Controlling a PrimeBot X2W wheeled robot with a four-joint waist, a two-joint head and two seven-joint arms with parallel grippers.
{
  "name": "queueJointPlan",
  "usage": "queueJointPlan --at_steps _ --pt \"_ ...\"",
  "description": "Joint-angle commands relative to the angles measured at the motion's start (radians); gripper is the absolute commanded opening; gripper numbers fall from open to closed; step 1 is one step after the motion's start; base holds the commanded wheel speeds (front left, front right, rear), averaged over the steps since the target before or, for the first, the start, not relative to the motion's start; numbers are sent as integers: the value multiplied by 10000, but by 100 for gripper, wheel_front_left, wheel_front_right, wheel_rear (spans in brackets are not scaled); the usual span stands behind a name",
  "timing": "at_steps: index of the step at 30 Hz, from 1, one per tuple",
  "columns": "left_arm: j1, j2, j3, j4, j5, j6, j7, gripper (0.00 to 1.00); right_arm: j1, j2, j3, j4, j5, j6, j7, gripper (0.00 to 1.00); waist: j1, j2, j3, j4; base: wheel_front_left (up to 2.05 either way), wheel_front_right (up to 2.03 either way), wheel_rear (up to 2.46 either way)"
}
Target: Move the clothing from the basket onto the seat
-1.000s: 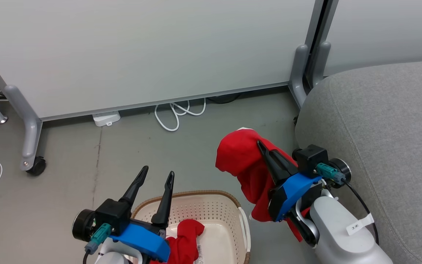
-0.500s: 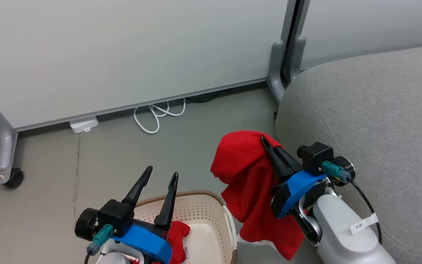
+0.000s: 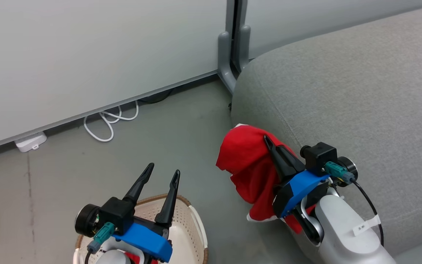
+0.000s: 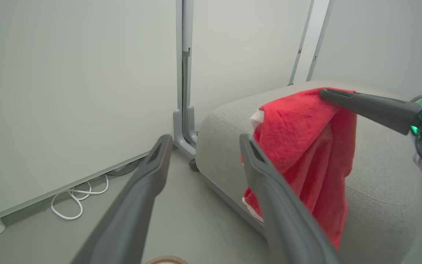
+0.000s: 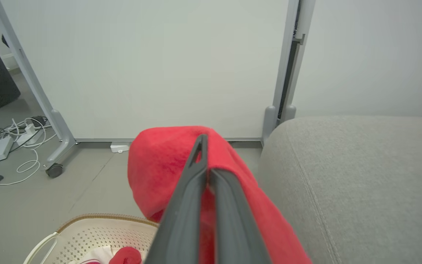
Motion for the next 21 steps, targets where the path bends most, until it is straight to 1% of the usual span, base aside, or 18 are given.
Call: queueJointPlan --at_steps 1,14,21 --pt "-149 65 14 -20 36 -13 -27 100 122 -14 -10 -58 45 1 -37 0 0 -1 64 -311 0 0 0" --pt "-140 99 86 -87 200 -13 -27 100 247 -13 52 -273 115 1 -37 0 0 -1 183 -1616 0 0 0" --pt "-160 120 49 -90 198 -12 -27 100 268 -11 48 -318 183 2 -37 0 0 -1 248 -1846 0 0 0"
